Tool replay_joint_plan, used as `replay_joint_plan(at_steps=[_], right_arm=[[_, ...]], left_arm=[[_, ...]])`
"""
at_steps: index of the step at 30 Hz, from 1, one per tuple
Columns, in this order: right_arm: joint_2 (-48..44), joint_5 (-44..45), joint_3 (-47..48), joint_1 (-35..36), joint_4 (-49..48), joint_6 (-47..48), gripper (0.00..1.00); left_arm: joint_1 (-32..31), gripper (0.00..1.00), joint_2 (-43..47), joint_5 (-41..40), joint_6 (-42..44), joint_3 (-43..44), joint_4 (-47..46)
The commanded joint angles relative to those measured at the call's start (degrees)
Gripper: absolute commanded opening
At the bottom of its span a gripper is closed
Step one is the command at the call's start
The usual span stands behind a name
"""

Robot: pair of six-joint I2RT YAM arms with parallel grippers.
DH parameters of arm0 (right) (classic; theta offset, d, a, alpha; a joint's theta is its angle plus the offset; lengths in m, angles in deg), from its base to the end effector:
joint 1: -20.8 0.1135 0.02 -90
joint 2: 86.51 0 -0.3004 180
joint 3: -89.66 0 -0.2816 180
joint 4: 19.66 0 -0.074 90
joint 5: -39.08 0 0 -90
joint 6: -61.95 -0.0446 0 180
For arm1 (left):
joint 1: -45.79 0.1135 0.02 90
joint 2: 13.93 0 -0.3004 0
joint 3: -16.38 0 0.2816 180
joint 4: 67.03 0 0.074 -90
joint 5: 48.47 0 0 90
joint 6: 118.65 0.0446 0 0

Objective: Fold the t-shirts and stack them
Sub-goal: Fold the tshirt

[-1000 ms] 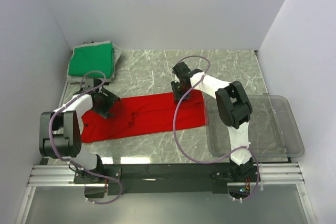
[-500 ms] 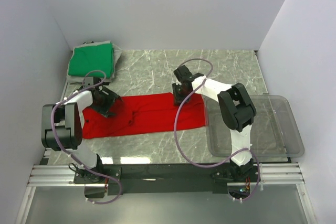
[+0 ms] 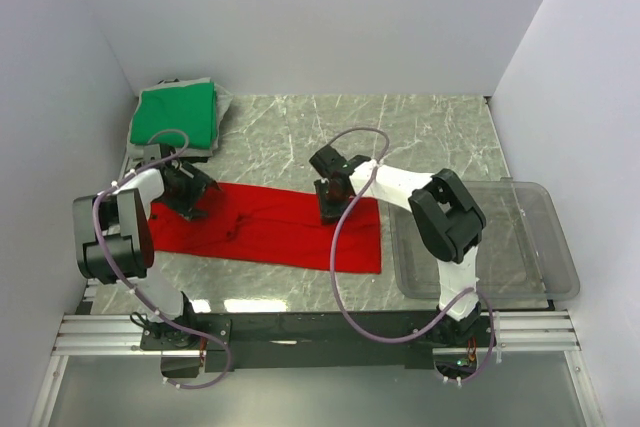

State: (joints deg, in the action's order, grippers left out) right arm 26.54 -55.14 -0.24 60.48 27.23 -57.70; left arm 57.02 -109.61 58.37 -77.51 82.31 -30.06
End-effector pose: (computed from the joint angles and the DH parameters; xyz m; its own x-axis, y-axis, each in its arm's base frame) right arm 0.3348 0.2820 0.1689 -0.9525 -0.1492 -0.2653 -0.2129 0.9495 0.2305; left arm 0.3363 0.0536 0.1655 -0.5370 -0.8415 -0.0596 -0.7273 0.4976 -0.4727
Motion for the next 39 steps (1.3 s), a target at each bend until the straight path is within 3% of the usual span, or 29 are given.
replay_joint_plan(at_steps=[1, 17, 28, 39], right_arm=[[-0.90, 1.86, -3.88, 3.55, 8.03, -3.30, 0.34], [-8.28, -5.44, -15.65, 13.14, 8.30, -9.64, 0.34], [-13.38, -8.16, -21.98, 15.51, 8.30, -12.36, 0.34], [-16.64, -10.35, -24.45, 16.22, 6.99, -14.56, 0.34]], left_arm=[[0.29, 0.80, -3.81, -8.32, 6.23, -0.10, -0.41], [-13.31, 0.80, -10.49, -9.46, 5.70, 1.30, -1.81], [-24.30, 0.80, -15.94, -9.37, 5.53, 10.00, 0.91], [-32.49, 0.79, -26.04, -9.37, 6.14, 25.11, 5.21]])
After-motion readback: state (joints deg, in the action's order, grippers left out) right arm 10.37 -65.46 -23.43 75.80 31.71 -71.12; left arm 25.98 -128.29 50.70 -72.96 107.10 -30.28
